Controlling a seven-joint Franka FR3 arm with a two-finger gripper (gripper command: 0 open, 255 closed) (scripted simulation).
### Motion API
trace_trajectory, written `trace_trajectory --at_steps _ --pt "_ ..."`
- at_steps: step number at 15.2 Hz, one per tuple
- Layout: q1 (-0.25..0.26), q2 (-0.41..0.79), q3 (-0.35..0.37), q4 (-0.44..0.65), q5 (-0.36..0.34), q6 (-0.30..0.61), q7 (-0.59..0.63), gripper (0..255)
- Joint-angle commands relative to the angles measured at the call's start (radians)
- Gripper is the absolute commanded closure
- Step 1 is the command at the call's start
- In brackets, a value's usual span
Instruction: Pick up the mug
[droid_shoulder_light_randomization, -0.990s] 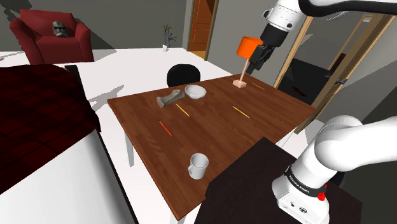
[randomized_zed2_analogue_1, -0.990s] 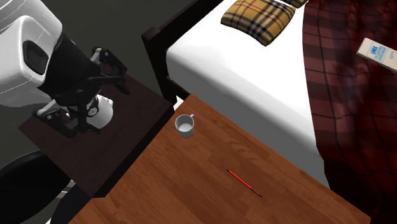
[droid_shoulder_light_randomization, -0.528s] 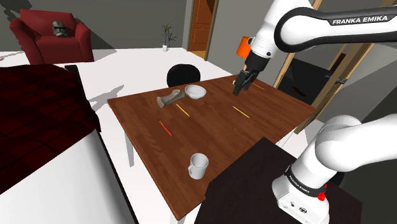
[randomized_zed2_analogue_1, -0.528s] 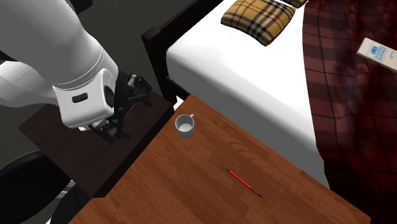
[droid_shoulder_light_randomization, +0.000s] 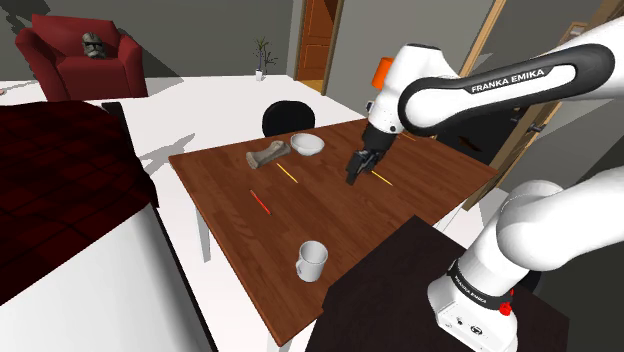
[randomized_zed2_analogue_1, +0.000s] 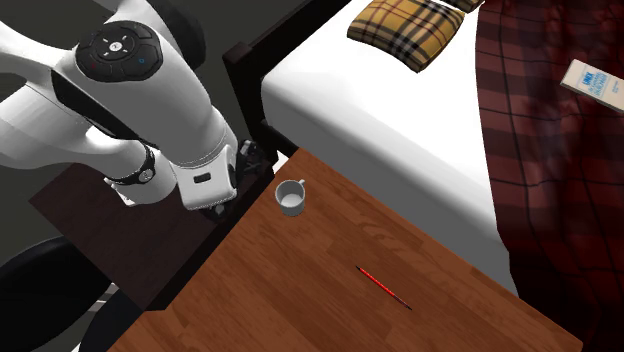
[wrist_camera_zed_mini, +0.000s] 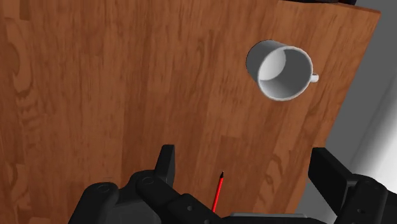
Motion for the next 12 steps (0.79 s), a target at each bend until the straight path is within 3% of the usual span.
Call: trace_trajectory --at_steps 1,8,12 --pt "0.007 0.071 0.021 -0.019 0.015 0.084 0.02 0" --pt "0.028 0.342 0.093 -0.054 0.051 0.361 0.093 0" --pt "0.028 0.53 0.131 -0.039 0.033 0.519 0.156 0"
